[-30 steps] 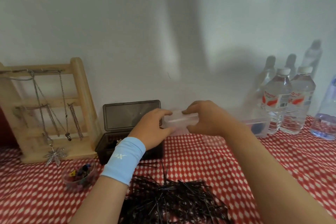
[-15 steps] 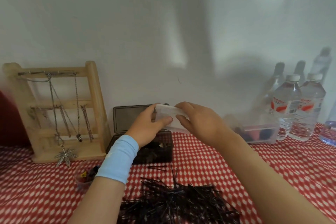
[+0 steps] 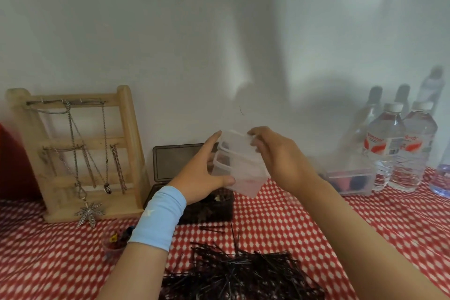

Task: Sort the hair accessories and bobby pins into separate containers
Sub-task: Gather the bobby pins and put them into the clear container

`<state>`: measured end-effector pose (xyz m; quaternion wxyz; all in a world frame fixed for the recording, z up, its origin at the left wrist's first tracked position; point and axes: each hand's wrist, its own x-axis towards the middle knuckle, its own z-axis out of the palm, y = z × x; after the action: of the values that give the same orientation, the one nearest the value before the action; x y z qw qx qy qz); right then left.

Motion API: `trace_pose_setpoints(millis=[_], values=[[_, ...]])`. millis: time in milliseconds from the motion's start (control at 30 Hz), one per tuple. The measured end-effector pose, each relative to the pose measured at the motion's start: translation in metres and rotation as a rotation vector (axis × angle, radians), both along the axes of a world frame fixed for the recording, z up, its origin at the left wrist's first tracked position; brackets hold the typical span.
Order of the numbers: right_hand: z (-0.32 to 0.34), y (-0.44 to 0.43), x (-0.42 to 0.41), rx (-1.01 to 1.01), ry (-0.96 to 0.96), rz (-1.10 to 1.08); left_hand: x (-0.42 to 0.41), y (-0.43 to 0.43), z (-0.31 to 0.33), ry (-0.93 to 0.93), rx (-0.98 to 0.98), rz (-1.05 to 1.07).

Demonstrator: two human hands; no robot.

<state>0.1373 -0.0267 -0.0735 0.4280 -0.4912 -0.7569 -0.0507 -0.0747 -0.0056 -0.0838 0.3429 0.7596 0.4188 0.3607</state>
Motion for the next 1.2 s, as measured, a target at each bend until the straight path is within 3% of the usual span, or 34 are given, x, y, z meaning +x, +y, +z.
trace_pose_setpoints(millis=[167, 300, 467, 533, 600, 800, 967, 1200], values=[[0.002, 0.005, 0.009, 0.175, 0.180, -0.267, 0.011, -0.004, 0.001, -0.023, 0.055, -0.047], [0.006, 0.003, 0.012, 0.059, -0.014, -0.467, 0.021, -0.004, -0.005, -0.014, 0.051, -0.029], [0.017, -0.005, 0.011, -0.470, -0.086, -0.254, 0.038, -0.007, -0.012, -0.046, 0.086, 0.103], [0.022, -0.007, 0.012, -0.590, -0.079, -0.186, 0.044, -0.009, -0.016, -0.045, 0.067, 0.110], [0.026, -0.007, 0.016, -0.619, -0.153, -0.175, 0.047, -0.011, -0.019, 0.016, 0.049, 0.100], [0.011, -0.001, 0.026, -0.722, -0.348, -0.223, 0.044, -0.007, -0.020, 0.432, 0.075, 0.038], [-0.003, 0.000, 0.016, -0.786, -0.464, -0.222, 0.041, -0.003, -0.023, 0.693, 0.225, 0.119], [-0.003, 0.000, 0.011, -0.784, -0.496, -0.206, 0.042, -0.001, -0.028, 0.660, 0.298, 0.038]])
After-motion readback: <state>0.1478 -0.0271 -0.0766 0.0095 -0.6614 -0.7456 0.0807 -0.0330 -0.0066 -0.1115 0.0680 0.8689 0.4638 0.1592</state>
